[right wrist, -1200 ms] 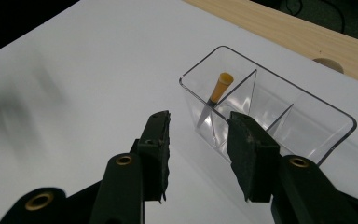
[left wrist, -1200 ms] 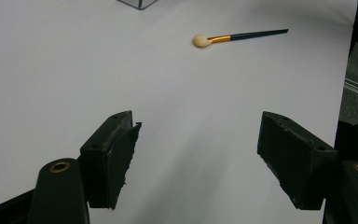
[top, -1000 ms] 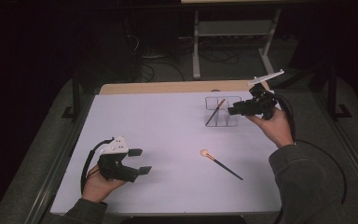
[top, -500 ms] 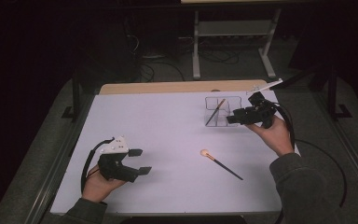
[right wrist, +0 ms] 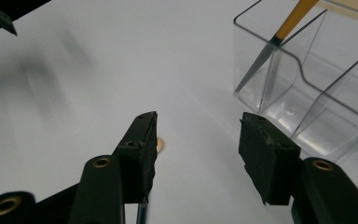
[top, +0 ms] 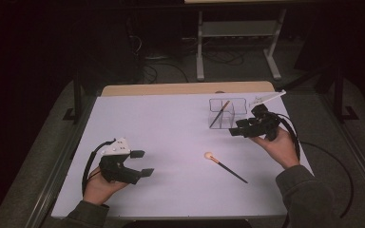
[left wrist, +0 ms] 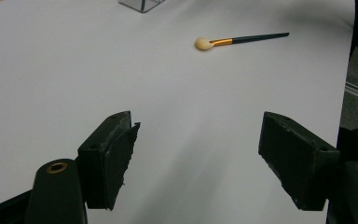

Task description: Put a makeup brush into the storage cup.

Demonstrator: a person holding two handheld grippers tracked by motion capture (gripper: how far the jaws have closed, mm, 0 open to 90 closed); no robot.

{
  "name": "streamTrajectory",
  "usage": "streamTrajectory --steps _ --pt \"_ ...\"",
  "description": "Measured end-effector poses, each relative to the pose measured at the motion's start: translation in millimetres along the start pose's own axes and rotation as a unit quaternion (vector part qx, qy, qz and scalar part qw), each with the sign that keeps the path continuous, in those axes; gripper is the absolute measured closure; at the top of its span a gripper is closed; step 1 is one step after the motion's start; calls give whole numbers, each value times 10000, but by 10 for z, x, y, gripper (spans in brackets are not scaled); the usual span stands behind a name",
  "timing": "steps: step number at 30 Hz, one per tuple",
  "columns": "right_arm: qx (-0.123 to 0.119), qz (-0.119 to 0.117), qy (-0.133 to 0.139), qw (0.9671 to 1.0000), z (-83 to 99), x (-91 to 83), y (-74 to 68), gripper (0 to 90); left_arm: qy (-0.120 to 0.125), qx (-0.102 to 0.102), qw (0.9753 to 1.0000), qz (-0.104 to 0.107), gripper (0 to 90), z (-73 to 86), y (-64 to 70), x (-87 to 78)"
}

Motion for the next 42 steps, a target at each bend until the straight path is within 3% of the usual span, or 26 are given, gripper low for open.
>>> streamTrajectory --steps 15,34,42 --pt "5 -40 -293 9996 223 121 -119 413 -29 43 10000 0 250 -8 -5 -10" --pt "-313 -71 -627 9975 338 256 -300 432 -18 40 10000 -27 243 -13 10 -22" --pt "-340 -65 -805 9962 382 322 -368 446 -23 27 10000 -67 241 -1 -8 -31"
Point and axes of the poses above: each handheld gripper's, and its own axes: x roughly forward along the jaws, z roughly out of its underside, y roughly to its right, the point moved 4 cm from there along x, roughly forward along the jaws, and after that the axes turned 1 degree about z, right-handed, at the moved point
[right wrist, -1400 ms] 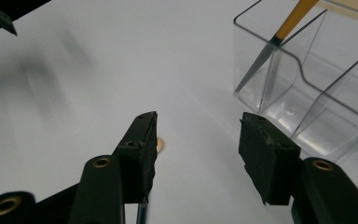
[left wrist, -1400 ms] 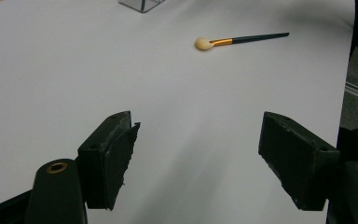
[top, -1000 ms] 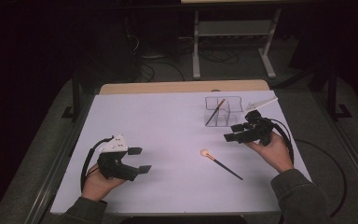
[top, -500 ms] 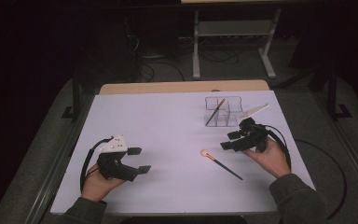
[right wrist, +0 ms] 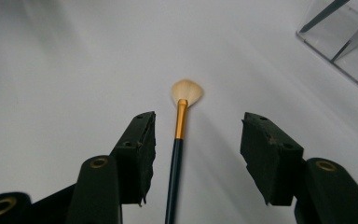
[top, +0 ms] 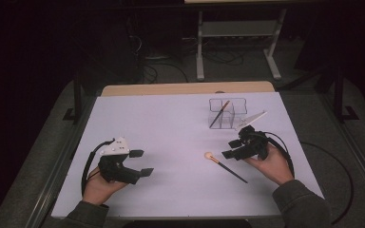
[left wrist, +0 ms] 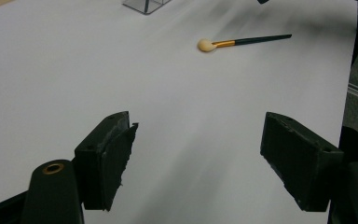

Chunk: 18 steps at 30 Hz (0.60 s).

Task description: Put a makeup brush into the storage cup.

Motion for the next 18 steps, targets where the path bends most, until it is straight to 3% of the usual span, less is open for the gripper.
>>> streamTrajectory --steps 18 --pt "-302 78 -311 9990 52 203 -97 509 11 -23 10000 2 239 -4 8 4"
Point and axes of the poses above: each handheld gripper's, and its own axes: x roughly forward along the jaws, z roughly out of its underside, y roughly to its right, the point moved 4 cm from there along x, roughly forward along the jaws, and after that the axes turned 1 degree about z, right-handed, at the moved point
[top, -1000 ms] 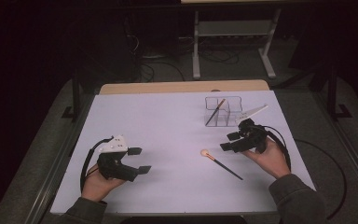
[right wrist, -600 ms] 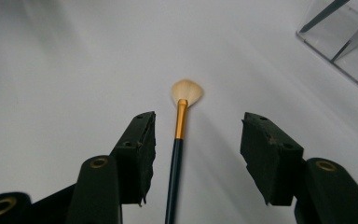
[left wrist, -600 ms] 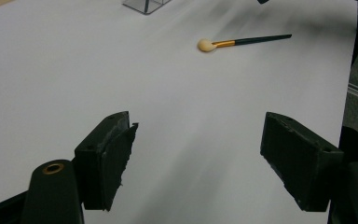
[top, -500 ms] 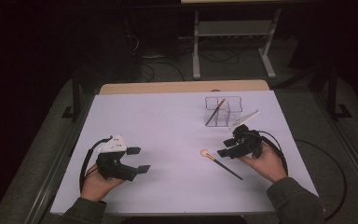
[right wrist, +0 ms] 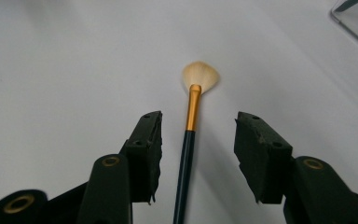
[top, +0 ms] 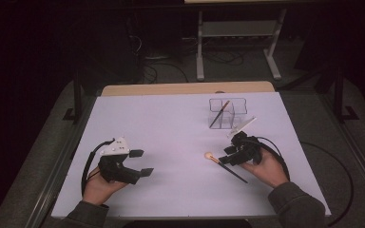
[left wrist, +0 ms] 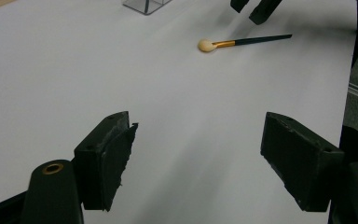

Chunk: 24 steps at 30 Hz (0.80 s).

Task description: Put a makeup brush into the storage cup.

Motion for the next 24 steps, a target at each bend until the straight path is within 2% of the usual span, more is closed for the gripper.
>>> streamTrajectory --steps 1,8,24 --pt "11 3 -68 10000 21 17 -4 513 11 -15 10000 0 239 0 1 -1" --pt "61 -34 -95 9999 62 52 -22 533 -13 -3 10000 -1 239 -2 3 0" --pt "-80 -5 -316 9995 101 145 -42 606 -25 -1 10000 -12 238 1 -1 1"
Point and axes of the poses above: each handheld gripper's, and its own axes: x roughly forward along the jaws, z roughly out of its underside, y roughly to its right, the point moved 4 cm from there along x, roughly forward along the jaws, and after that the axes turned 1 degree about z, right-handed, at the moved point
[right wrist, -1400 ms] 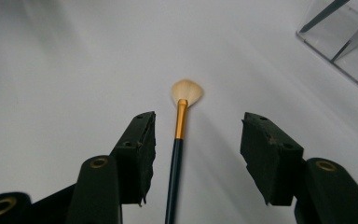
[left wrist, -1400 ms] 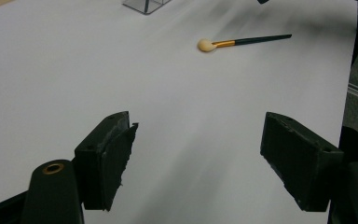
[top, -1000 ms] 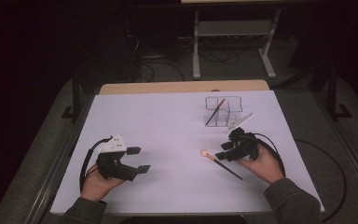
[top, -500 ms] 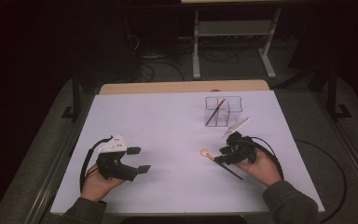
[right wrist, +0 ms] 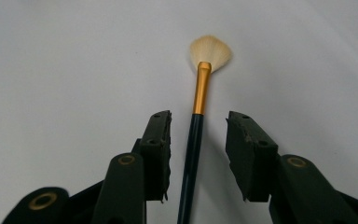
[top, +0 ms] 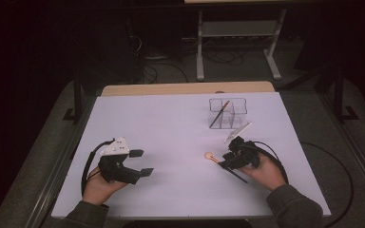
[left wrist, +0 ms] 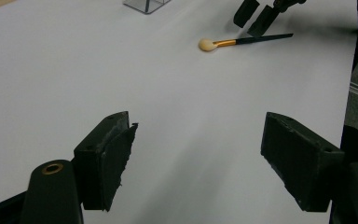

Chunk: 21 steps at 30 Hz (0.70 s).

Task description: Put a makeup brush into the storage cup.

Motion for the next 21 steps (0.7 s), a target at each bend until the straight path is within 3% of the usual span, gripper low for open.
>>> streamTrajectory --steps 13,15,21 --pt "-53 38 -222 9997 -28 114 -26 715 -1 10 10000 1 238 -2 -2 -2" --pt "-172 126 -227 9995 -30 131 -12 731 11 -5 10000 0 238 -3 -1 -2" --pt "-220 149 -342 9991 -25 149 -22 761 3 5 10000 11 238 -1 -4 1"
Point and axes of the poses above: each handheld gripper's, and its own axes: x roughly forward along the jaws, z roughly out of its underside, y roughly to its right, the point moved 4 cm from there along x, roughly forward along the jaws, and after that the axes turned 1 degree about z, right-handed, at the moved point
